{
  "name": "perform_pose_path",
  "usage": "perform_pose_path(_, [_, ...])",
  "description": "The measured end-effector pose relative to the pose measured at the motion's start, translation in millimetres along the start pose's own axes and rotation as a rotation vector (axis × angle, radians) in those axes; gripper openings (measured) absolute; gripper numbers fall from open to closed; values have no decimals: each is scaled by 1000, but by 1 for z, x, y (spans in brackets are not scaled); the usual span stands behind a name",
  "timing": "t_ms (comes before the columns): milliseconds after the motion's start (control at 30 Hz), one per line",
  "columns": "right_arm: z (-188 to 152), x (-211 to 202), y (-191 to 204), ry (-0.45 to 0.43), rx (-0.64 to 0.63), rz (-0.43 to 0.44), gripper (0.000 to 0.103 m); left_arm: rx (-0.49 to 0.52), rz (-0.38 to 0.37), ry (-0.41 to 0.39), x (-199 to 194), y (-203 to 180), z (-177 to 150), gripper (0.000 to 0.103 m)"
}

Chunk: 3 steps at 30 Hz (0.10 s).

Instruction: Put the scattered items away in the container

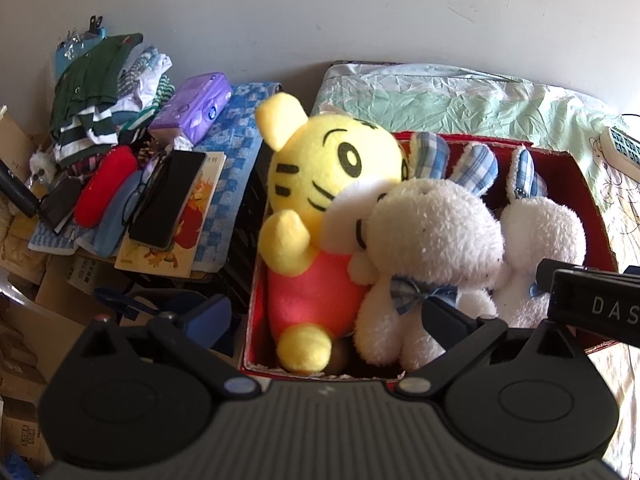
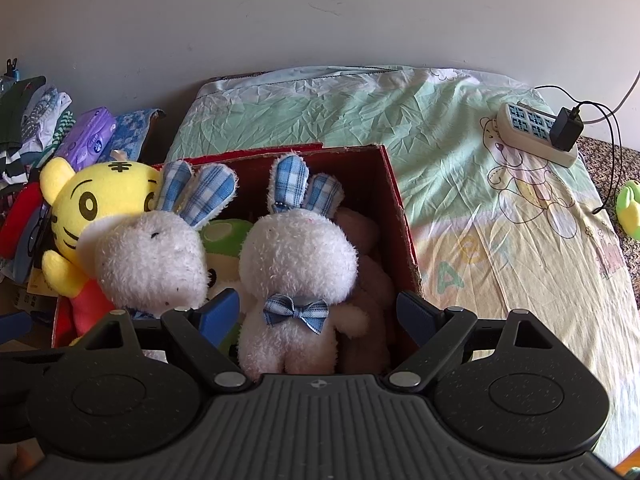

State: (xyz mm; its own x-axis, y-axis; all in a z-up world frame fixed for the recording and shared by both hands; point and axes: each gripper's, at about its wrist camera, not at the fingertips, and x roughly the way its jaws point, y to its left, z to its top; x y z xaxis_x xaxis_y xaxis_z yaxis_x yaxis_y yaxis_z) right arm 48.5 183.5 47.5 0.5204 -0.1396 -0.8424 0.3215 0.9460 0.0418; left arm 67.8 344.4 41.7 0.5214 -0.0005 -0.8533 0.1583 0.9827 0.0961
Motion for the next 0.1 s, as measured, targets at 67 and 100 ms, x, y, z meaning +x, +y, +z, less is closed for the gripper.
perform_pose_path(67, [0,0,0,0,2,1,88,-1,0,3,0,0,0,102])
perform_pose_path(100, [0,0,0,-1,3,1,88,-2,0,4,1,1,0,102])
